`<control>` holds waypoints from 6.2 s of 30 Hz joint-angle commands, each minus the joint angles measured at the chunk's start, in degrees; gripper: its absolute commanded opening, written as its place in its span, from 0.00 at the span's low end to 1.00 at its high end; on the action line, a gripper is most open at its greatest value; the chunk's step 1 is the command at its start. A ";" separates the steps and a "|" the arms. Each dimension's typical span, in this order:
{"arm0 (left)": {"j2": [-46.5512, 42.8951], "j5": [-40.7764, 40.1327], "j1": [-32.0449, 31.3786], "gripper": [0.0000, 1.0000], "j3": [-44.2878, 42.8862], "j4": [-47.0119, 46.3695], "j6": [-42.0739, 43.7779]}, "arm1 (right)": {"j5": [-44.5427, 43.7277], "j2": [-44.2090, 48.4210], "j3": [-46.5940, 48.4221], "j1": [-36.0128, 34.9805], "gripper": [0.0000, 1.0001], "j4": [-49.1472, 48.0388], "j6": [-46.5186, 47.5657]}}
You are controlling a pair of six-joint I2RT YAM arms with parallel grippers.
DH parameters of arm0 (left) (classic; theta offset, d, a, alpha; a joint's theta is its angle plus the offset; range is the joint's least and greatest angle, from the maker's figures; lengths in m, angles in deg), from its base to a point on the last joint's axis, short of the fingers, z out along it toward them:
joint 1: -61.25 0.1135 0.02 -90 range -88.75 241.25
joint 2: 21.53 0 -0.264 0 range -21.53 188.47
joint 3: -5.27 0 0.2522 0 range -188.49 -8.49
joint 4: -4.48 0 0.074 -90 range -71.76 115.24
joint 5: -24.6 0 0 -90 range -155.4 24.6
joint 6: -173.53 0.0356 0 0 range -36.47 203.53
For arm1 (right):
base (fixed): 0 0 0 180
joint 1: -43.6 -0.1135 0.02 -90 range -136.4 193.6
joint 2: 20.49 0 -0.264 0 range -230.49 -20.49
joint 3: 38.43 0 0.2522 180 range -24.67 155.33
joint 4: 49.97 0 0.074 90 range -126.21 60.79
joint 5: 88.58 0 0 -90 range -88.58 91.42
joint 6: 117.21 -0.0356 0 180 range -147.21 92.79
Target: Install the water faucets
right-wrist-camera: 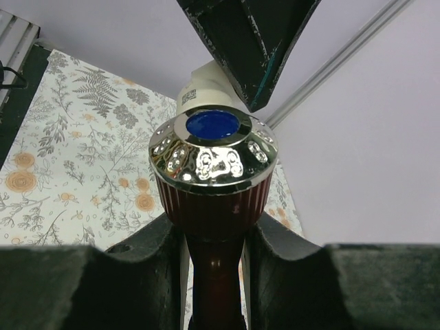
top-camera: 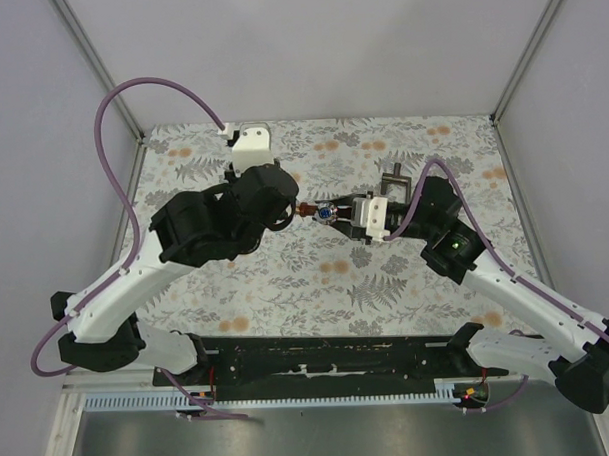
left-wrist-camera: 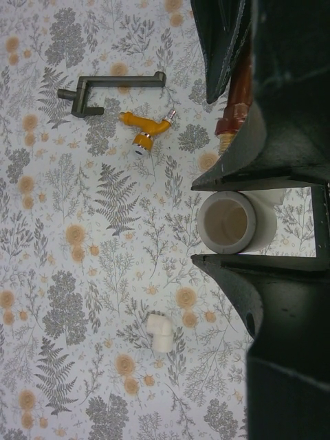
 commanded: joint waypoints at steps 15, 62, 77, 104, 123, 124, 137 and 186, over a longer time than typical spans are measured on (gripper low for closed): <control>0.63 -1.59 0.46 0.02 1.31 -4.58 -4.05 | 1.98 1.14 -1.81 0.10 0.00 -9.22 -5.54; -13.86 5.18 2.31 0.02 26.34 -36.02 2.18 | -4.70 -6.94 -4.62 0.54 0.00 -19.94 -44.46; -23.54 5.00 0.90 0.02 46.56 -62.58 14.31 | -14.71 -10.63 -8.84 0.37 0.00 -27.77 -77.24; -32.24 14.58 -0.51 0.02 65.64 -90.71 34.70 | -30.17 -20.39 -17.89 -3.94 0.00 -49.57 -121.46; -30.05 -1.76 2.38 0.11 66.45 -79.79 25.35 | -30.55 -28.65 -23.68 -1.93 0.00 -58.00 -118.58; -29.70 -1.59 3.87 0.14 64.95 -74.16 21.56 | -29.32 -28.92 -24.39 -0.79 0.00 -57.57 -116.22; -22.49 19.58 27.87 0.80 58.52 -25.70 -6.06 | -30.62 -13.81 -20.53 4.14 0.00 -13.02 -73.50; -13.00 26.26 70.25 1.00 65.29 -8.36 -21.98 | -37.39 -3.70 -28.53 -2.18 0.00 -14.59 -48.61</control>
